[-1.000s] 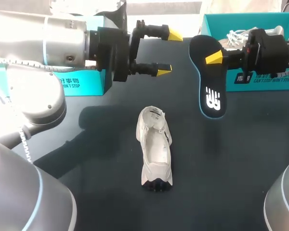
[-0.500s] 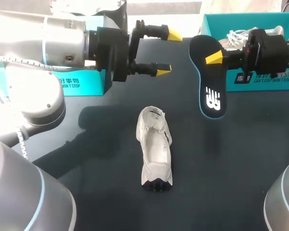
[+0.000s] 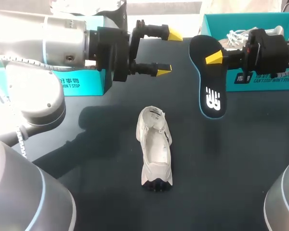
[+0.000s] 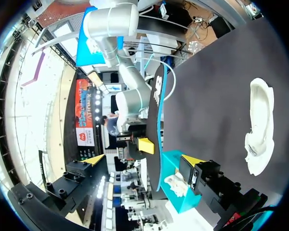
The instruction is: Take the shoe out of the shoebox, open the shoe tongue, remove and reinsert the insole, then place the shoe into the shoebox
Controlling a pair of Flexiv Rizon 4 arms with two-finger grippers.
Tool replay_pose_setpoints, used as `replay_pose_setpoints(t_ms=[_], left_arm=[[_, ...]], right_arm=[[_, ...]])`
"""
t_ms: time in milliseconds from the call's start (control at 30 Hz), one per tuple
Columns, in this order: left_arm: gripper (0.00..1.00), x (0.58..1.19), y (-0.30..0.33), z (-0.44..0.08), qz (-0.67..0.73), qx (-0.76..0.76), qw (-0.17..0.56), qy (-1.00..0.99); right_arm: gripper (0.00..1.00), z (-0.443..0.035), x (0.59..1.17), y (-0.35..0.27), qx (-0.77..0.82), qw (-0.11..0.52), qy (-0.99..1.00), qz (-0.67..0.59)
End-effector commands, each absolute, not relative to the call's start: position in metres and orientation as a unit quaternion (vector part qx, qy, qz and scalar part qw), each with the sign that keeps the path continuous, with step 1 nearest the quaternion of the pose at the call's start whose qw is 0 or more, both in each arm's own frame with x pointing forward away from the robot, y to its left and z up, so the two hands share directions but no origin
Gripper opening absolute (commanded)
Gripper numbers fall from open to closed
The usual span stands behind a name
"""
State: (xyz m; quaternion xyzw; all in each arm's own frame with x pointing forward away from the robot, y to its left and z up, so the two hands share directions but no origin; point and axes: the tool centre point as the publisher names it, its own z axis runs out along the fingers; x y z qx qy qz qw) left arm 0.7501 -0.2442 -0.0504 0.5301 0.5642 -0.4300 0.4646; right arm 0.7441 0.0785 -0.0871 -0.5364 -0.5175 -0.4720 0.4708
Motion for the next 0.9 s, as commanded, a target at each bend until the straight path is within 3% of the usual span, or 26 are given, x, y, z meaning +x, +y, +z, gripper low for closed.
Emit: replay_pose_setpoints(t_ms=[33,900], left_arm=[[1.0,0.751,-0.245,-0.052,-0.43,0.53,0.466,0.563],[1.0,0.778,-0.269,-0.069,-0.489,0.523,0.477,0.51]], right_arm=[[0.0,-0.087,0.744,0.079,-0.537,0.47,-0.517,-0.472],[0.0,-0.083,0.727,0.119,-0.541,0.474,-0.5,-0.484]])
